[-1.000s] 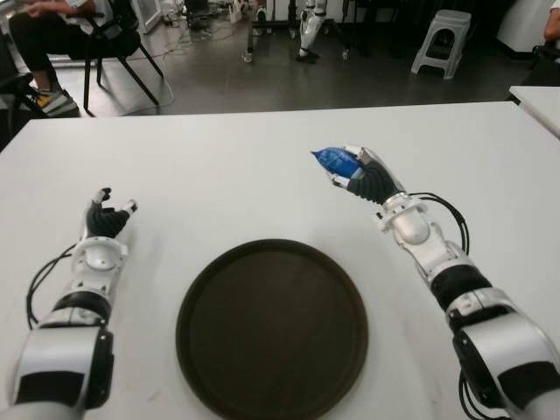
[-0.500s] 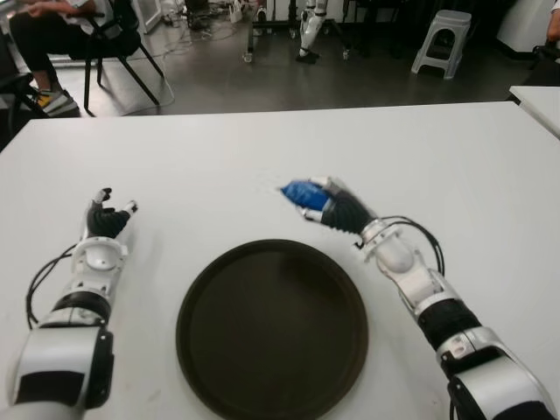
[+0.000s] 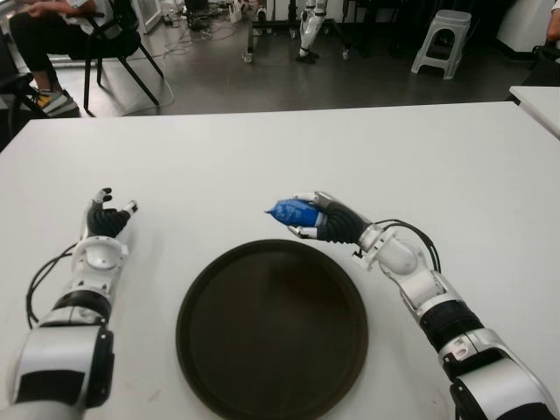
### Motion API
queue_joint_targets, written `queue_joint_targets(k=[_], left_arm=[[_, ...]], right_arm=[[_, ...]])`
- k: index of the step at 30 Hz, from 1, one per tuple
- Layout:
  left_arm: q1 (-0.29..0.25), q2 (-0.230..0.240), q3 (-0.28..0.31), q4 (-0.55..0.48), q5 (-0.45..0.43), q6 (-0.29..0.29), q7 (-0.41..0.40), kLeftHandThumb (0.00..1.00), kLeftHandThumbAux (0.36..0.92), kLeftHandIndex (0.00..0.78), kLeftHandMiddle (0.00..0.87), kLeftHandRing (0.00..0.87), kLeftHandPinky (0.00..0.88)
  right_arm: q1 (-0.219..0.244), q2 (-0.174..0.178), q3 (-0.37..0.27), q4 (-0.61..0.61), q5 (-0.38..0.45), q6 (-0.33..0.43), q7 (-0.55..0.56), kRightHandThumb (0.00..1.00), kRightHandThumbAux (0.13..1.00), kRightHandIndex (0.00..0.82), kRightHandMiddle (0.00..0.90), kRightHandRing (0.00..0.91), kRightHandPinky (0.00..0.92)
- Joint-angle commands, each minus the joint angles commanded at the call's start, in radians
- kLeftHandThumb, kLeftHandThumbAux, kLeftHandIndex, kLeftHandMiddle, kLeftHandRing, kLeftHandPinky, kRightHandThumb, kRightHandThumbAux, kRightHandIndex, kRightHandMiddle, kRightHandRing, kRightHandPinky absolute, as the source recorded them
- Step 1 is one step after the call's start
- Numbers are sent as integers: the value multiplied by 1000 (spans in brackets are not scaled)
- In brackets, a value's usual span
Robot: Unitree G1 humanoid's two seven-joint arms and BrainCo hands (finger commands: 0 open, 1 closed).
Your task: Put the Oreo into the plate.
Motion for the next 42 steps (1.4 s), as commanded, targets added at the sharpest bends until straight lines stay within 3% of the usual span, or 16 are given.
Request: queue_joint_targets(k=[15, 26, 42], left_arm=[[-1, 2, 7, 2, -4, 0, -6, 389, 604, 0, 132, 167, 179], [-1, 5, -17, 1, 21, 3, 13, 369, 604, 0, 132, 158, 158], [-5, -3, -8, 1, 14, 8, 9, 344, 610, 0, 146, 181, 191]], right_arm=[[12, 6, -2, -9, 8, 11, 35, 705, 716, 440, 824, 811, 793], [36, 38, 23, -26, 25, 15, 89, 704, 717, 440, 826, 815, 796], [55, 42, 73, -48, 7, -11, 143, 703, 719, 439, 839, 830, 809]])
